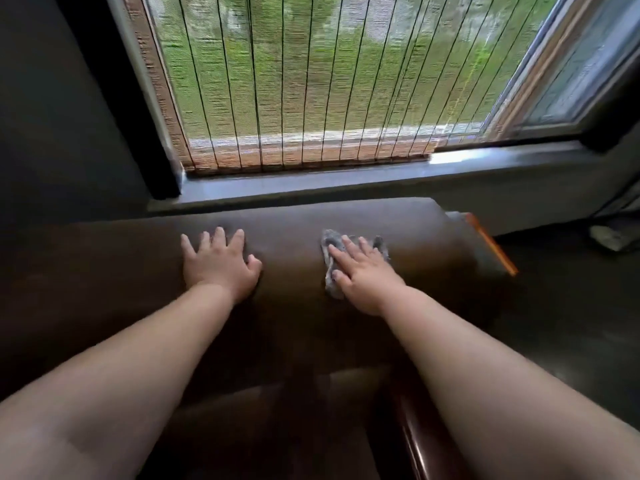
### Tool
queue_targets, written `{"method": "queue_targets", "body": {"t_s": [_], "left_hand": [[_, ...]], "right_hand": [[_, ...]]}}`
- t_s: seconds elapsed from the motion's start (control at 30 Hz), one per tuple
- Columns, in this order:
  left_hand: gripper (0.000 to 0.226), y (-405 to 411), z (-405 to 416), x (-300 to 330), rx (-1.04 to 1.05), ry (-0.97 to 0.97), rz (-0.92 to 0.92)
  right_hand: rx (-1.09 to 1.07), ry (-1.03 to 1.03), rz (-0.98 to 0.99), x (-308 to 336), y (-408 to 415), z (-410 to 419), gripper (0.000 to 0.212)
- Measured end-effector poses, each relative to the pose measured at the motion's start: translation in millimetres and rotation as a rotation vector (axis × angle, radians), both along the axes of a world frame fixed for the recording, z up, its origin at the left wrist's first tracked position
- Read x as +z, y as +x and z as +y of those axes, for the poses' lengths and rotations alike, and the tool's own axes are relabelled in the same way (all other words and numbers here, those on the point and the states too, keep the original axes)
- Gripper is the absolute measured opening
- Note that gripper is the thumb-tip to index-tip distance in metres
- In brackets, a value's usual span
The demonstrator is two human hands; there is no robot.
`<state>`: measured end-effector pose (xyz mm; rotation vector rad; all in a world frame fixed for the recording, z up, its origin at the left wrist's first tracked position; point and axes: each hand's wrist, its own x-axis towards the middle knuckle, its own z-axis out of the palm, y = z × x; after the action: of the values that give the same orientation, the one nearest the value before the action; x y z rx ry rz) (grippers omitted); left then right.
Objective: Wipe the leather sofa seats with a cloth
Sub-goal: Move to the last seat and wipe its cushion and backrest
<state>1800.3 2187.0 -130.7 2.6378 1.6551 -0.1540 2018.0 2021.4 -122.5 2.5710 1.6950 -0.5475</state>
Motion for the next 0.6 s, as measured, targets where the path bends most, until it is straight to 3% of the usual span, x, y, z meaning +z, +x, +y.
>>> {"method": "queue_targets", "body": {"t_s": [0.1, 0.17, 0.23, 0.33, 0.43, 0.5, 0.6], "left_hand": [[0.070, 50.0, -12.2, 26.5, -0.030, -0.079, -0.060], [0.069, 104.2, -31.4, 20.5, -0.173, -0.129, -0.139], [0.072, 140.7, -52.6, 0.8, -0.217, -0.112, -0.163], [0.076, 157.6, -58.5, -33.8, -0.160, 0.086, -0.178], [0.079, 155.1, -53.5, -42.7, -0.150, 0.128, -0.179], [0.078, 156.4, -54.5, -44.6, -0.144, 0.162, -0.188], [0.074, 156.1, -55.5, -44.3, -0.145, 0.169, -0.196]], "right_hand": [[-0.163, -0.005, -0.017, 5.8, 72.7, -23.6, 0.060], [-0.316, 0.010, -0.065, 2.2, 121.0, -41.8, 0.061], [-0.335, 0.015, -0.094, -5.8, 131.8, -47.6, 0.063], [-0.208, 0.102, -0.103, -17.7, 100.7, -32.5, 0.064], [0.104, 0.138, -0.092, -20.8, 62.5, -27.3, 0.064], [0.224, 0.161, -0.077, -17.1, 80.1, -31.5, 0.064], [0.109, 0.167, -0.050, -9.6, 161.8, -33.5, 0.061]]}}
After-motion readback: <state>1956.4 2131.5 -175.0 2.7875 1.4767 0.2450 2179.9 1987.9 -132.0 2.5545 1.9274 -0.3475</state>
